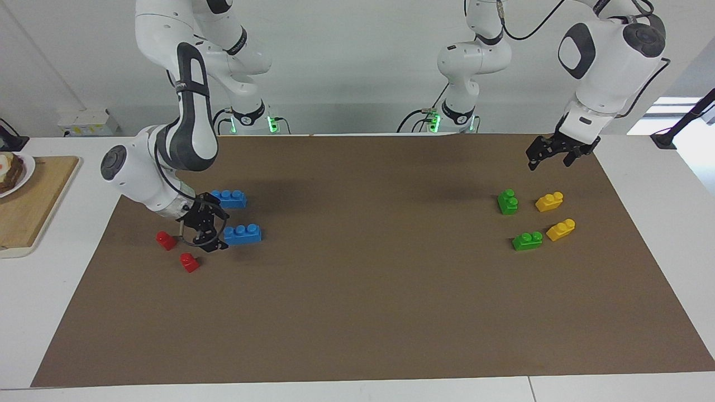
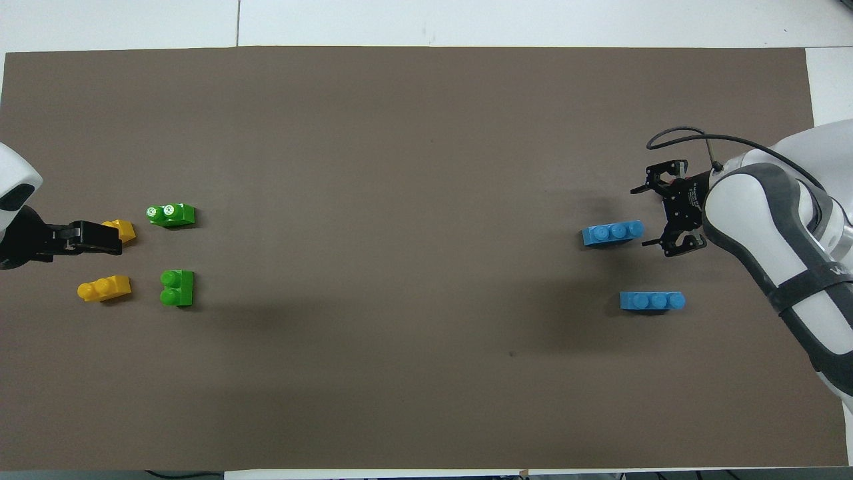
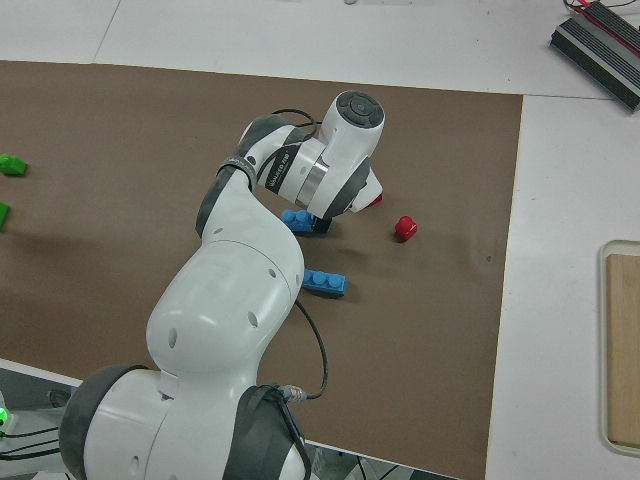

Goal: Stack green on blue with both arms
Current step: 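Lower the right gripper onto the nearer blue brick and close it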

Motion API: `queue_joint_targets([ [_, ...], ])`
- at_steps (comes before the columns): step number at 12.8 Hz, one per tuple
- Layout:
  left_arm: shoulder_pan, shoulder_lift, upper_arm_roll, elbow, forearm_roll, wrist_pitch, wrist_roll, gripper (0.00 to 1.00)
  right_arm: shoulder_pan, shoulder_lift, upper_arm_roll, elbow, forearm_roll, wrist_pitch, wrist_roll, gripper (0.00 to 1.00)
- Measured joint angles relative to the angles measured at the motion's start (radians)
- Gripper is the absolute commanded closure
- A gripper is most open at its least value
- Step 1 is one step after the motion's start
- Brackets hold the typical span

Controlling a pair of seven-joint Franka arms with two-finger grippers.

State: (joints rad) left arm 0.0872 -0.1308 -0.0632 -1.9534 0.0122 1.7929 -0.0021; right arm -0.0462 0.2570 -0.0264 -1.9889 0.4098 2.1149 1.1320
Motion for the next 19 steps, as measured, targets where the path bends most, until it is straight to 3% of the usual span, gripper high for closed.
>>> queue_joint_targets([
  [8, 0.001, 0.000, 0.000, -0.020, 0.000, 0.007, 0.000, 0.00, 0.005, 0.034, 0.002, -0.044, 0.046, 0.060, -0.085, 0.01],
  [12, 0.001, -0.001, 0.001, -0.037, 0.000, 0.007, 0.000, 0.00, 0.004, 0.040, 0.001, -0.054, 0.046, 0.073, -0.086, 0.10],
  [15, 0.002, -0.004, 0.001, -0.056, 0.000, 0.007, 0.000, 0.00, 0.004, 0.045, 0.001, -0.061, 0.084, 0.092, -0.090, 0.33],
  [18, 0.012, -0.009, 0.001, -0.064, 0.000, 0.004, 0.000, 0.00, 0.004, 0.048, 0.001, -0.062, 0.096, 0.094, -0.092, 1.00],
  [19, 0.013, -0.011, 0.001, -0.067, 0.000, 0.001, 0.000, 0.00, 0.004, 0.048, 0.001, -0.062, 0.097, 0.094, -0.092, 1.00],
])
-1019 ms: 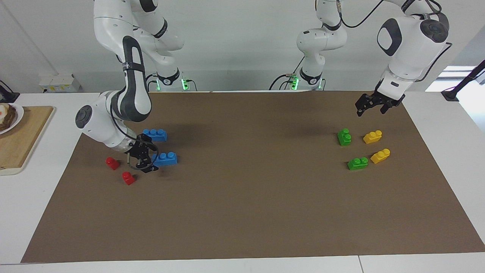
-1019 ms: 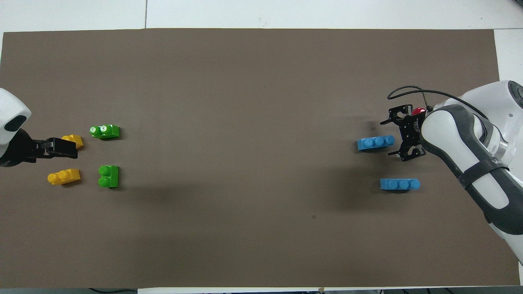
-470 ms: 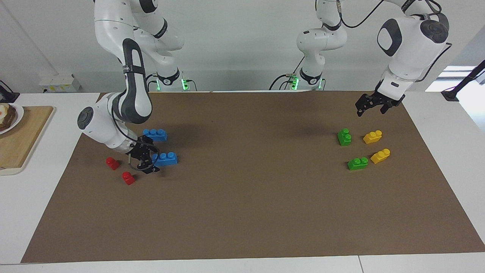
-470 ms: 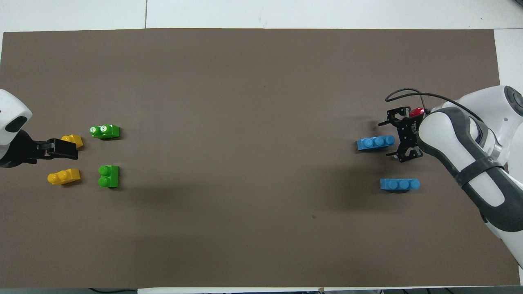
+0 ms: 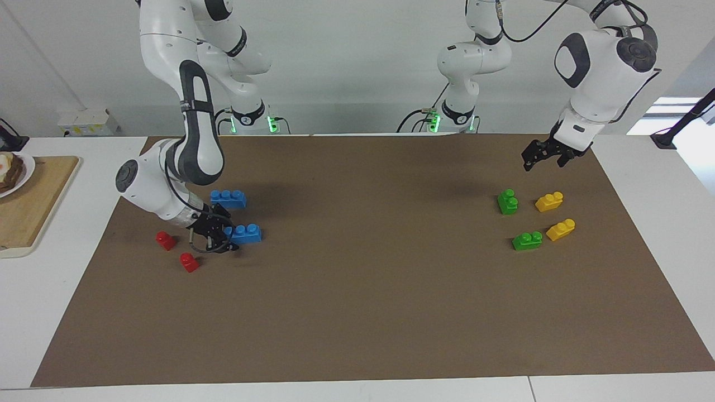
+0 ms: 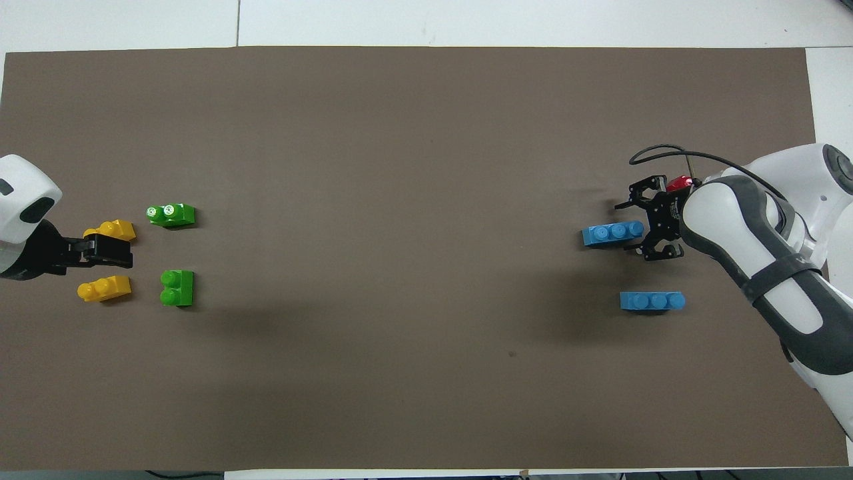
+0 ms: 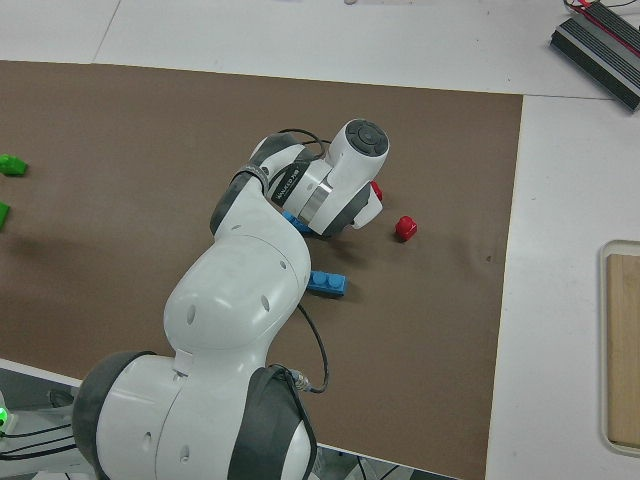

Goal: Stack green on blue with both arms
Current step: 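Lower the right gripper onto the nearer blue brick and close it, then carry the blue brick with the right gripper to the table center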

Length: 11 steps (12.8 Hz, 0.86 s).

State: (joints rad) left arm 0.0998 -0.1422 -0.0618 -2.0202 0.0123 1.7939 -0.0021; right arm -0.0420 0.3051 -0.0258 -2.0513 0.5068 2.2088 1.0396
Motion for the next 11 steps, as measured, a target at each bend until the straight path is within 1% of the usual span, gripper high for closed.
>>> queue_joint_targets([
  [3, 0.000, -0.007, -0.002, 0.001, 0.000, -0.017, 0.000, 0.00, 0.000, 0.000, 0.000, 0.014, 0.001, -0.003, 0.000, 1.00],
  [4, 0.000, -0.011, -0.005, 0.008, 0.000, -0.036, 0.000, 0.00, 0.000, -0.001, 0.001, 0.036, 0.001, -0.017, 0.000, 1.00],
  [6, 0.000, -0.021, -0.006, 0.039, 0.000, -0.091, 0.000, 0.00, 0.009, -0.004, 0.003, 0.120, 0.006, -0.082, 0.028, 1.00],
  [9, 0.008, -0.037, 0.001, 0.040, 0.001, -0.110, 0.000, 0.00, 0.093, -0.012, 0.005, 0.240, 0.010, -0.145, 0.130, 1.00],
  [11, 0.010, -0.040, -0.006, 0.037, 0.001, -0.132, 0.000, 0.00, 0.186, -0.011, 0.006, 0.278, 0.012, -0.156, 0.214, 1.00],
])
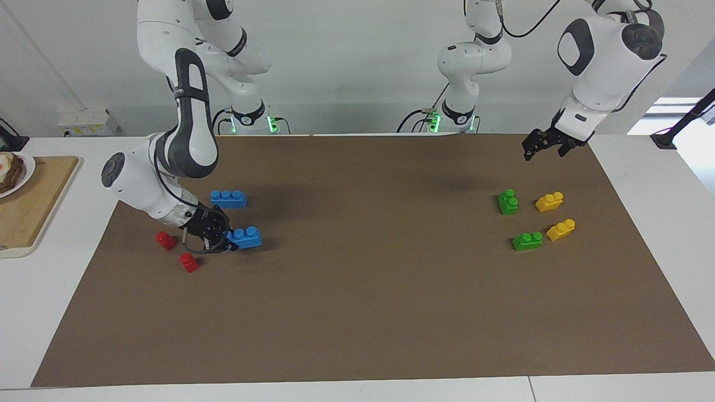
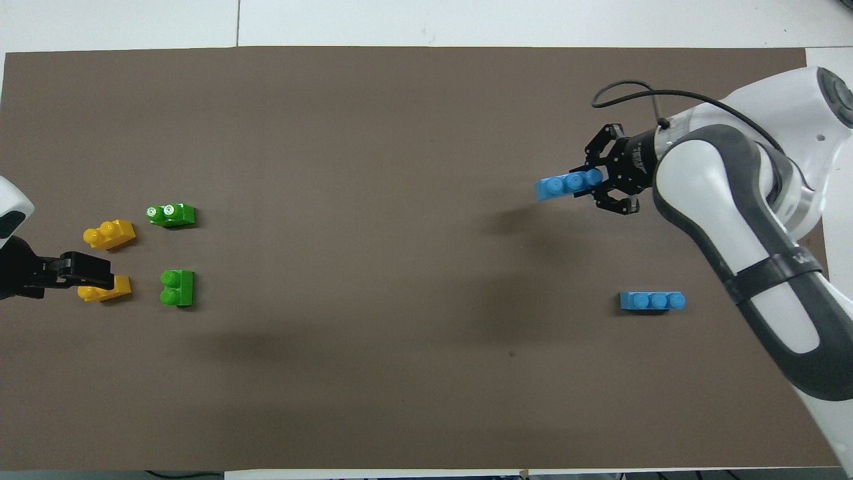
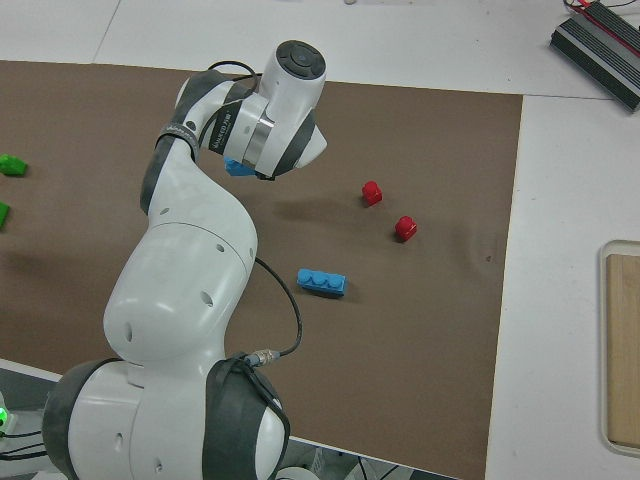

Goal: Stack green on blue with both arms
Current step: 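Carry the blue brick with the right gripper to the table center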

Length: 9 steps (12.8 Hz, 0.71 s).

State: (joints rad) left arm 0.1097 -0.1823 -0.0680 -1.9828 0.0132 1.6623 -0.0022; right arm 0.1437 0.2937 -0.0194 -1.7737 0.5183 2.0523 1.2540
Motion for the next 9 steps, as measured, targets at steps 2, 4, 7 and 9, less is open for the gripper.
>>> queue_joint_targets([
  [2, 0.000, -0.001, -0.005, -0.005, 0.000, 0.007, 0.000, 0.00, 0.098, 0.001, 0.001, 0.009, 0.000, 0.017, 0.108, 1.00],
  [4, 0.003, -0.002, -0.003, -0.023, 0.000, 0.024, 0.000, 0.00, 0.196, 0.009, 0.002, 0.004, 0.000, 0.078, 0.219, 1.00],
  [7, 0.006, -0.003, 0.000, -0.098, 0.000, 0.110, 0.000, 0.00, 0.309, 0.032, 0.001, -0.021, 0.000, 0.189, 0.366, 1.00],
  [9, 0.017, -0.003, 0.000, -0.136, 0.000, 0.148, 0.000, 0.00, 0.359, 0.059, 0.001, -0.034, 0.000, 0.262, 0.433, 1.00],
])
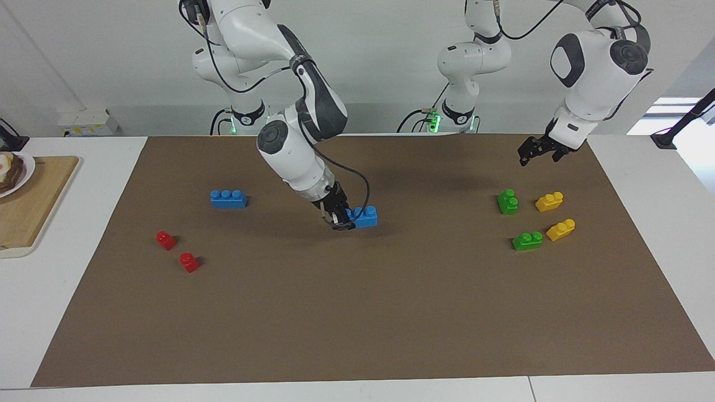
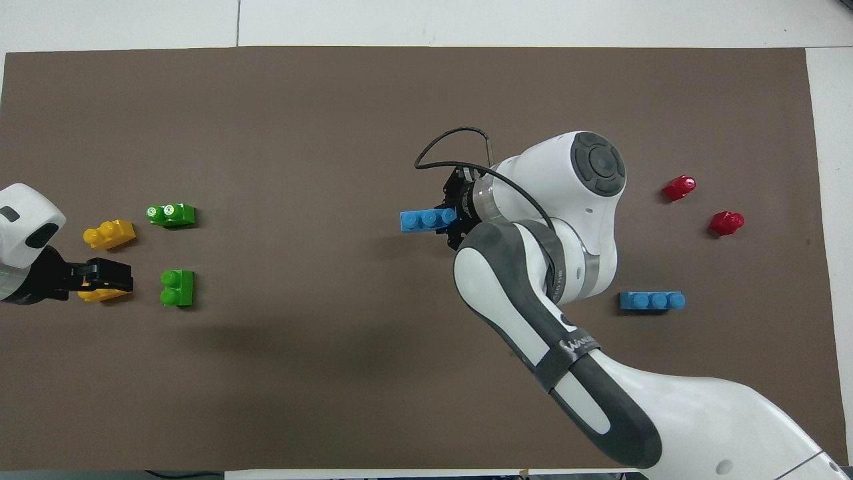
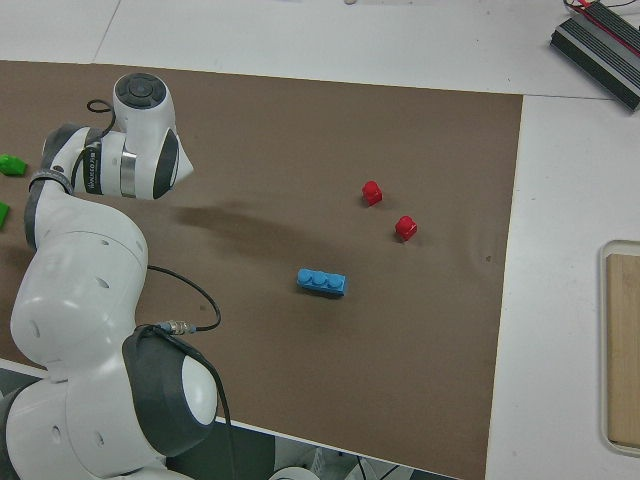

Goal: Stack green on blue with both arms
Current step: 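Carry the blue brick with the right gripper to the table center, then grasp the green brick with the left gripper while the right gripper holds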

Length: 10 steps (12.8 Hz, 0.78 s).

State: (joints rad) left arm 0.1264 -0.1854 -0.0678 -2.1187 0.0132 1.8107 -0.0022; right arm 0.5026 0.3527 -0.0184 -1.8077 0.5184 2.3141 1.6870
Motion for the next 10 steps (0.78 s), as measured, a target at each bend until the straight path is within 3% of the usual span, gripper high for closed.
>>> queue_joint_targets([
  [4, 0.003, -0.001, 0.001, -0.083, 0.000, 0.109, 0.000, 0.00, 0.060, 0.063, 0.000, -0.003, 0.000, 0.117, 0.082, 1.00],
  [10, 0.003, 0.014, -0.006, -0.188, 0.000, 0.277, -0.014, 0.00, 0.072, 0.082, -0.003, -0.020, 0.000, 0.150, 0.101, 1.00],
])
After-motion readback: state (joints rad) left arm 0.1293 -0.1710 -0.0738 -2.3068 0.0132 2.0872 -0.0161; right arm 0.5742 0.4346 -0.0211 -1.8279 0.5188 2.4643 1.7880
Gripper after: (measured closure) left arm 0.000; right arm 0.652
